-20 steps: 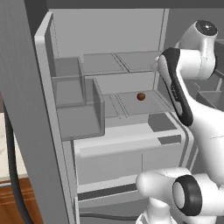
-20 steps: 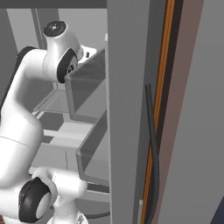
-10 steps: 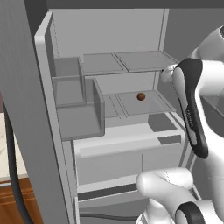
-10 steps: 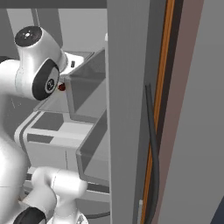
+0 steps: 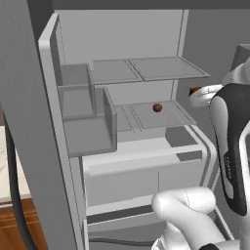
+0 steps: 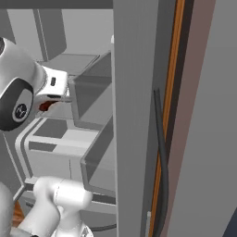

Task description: Open the fridge, remove the apple, lemon wedge, and chicken drumstick, and place them on any counter.

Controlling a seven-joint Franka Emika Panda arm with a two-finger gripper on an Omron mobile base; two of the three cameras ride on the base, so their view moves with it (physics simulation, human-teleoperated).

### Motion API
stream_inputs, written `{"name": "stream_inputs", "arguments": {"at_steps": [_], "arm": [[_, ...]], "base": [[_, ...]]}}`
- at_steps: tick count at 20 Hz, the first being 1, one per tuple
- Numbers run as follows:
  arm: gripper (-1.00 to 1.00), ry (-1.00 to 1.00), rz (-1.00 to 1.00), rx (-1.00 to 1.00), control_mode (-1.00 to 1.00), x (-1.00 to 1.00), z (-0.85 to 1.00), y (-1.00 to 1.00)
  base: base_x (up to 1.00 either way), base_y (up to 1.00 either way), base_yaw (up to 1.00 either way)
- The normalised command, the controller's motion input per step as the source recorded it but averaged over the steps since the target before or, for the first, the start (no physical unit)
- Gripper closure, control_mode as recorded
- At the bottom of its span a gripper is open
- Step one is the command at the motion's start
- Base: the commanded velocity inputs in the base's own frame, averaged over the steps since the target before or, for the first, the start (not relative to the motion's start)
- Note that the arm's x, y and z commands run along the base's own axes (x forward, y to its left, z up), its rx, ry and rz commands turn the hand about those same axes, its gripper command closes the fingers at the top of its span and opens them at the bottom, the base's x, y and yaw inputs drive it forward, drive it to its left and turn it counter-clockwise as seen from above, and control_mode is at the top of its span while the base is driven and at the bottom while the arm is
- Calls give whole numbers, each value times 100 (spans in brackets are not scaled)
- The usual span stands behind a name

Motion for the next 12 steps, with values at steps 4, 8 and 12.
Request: {"name": "stream_inputs", "arguments": {"at_steps": [4, 8, 12], "arm": [[100, 0, 0, -2, -100, -62, 0, 25], [100, 1, 0, -2, -100, -35, 0, 23], [100, 0, 0, 0, -100, -3, 0, 10]], "base": [[0, 0, 0], [0, 0, 0], [0, 0, 0]]}}
